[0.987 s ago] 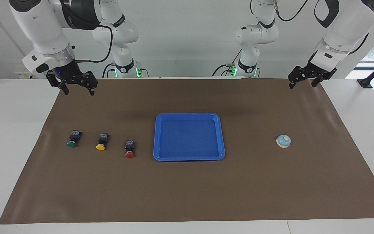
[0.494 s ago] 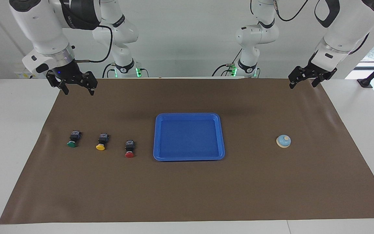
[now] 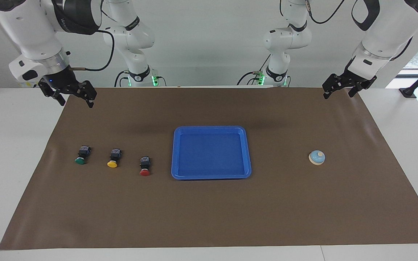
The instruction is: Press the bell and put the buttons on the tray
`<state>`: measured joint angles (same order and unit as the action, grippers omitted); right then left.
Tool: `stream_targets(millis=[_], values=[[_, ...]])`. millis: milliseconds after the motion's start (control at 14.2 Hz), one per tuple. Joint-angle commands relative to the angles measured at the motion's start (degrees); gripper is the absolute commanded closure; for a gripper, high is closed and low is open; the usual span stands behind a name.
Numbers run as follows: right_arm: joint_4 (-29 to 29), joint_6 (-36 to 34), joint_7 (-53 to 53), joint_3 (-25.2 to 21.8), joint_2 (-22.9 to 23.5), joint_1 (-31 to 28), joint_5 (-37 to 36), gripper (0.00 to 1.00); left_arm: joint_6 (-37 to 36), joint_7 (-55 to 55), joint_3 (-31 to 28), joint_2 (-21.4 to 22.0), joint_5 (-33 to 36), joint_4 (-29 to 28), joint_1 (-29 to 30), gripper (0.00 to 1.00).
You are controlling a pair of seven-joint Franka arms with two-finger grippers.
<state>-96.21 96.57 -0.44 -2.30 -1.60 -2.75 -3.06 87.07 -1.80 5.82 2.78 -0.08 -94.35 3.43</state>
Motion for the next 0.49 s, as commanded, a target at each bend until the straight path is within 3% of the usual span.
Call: stream_targets(millis=[0,423], values=[[-1.26,4.31,-4.30,0.54,2.02,-2.87,0.95,0.00,0.38,-0.05,-0.11,1.09,0.34,-1.01,0.17,0.00],[-1.08,13.62,-9.48,0.54,12.48,-6.57,6.04,0.00,0.38,-0.05,-0.11,1.09,0.26,-1.01,0.17,0.00]])
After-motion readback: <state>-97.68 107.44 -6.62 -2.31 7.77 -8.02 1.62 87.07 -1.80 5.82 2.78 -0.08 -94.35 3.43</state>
